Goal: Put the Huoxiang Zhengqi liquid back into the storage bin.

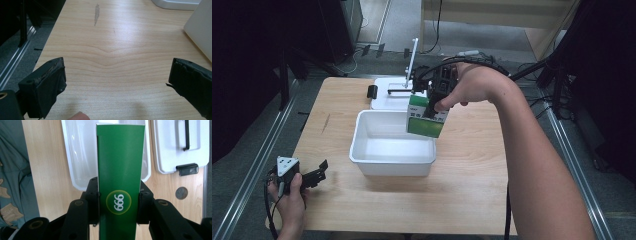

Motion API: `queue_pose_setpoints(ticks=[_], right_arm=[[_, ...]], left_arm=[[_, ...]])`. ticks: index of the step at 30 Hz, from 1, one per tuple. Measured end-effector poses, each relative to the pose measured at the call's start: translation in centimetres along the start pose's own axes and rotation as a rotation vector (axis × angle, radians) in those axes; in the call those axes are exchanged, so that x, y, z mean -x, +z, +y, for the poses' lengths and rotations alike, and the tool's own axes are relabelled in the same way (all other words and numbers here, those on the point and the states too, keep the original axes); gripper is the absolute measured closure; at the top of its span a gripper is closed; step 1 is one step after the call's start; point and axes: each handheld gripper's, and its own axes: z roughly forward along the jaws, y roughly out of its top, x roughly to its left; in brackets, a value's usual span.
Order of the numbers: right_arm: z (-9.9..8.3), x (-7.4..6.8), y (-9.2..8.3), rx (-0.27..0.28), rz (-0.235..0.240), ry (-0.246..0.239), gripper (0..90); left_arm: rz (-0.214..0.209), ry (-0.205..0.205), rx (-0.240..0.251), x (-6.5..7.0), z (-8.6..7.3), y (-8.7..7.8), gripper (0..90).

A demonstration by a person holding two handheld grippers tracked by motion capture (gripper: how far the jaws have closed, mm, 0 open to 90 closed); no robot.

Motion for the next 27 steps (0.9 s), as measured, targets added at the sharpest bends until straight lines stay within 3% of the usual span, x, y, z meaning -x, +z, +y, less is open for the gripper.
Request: queue_pose_setpoints(ticks=[5,11,27], right_arm=[[1.0,-0.3,1.0,-0.018,0.008,-0.022,64.4],[1.8,-0.4,2.2,-0.030,-0.011,-0.109,64.3],[1.8,-0.2,5.4,-0.050,0.008,-0.134,64.3]], left_arm=[[-0.001,-0.001,0.001,0.0,0.0,0.0,1.7],[-0.003,-0.004,0.000,-0.1,0.0,0.0,1.8],[-0.002,-0.005,0.003,-0.1,0.0,0.0,1.8]])
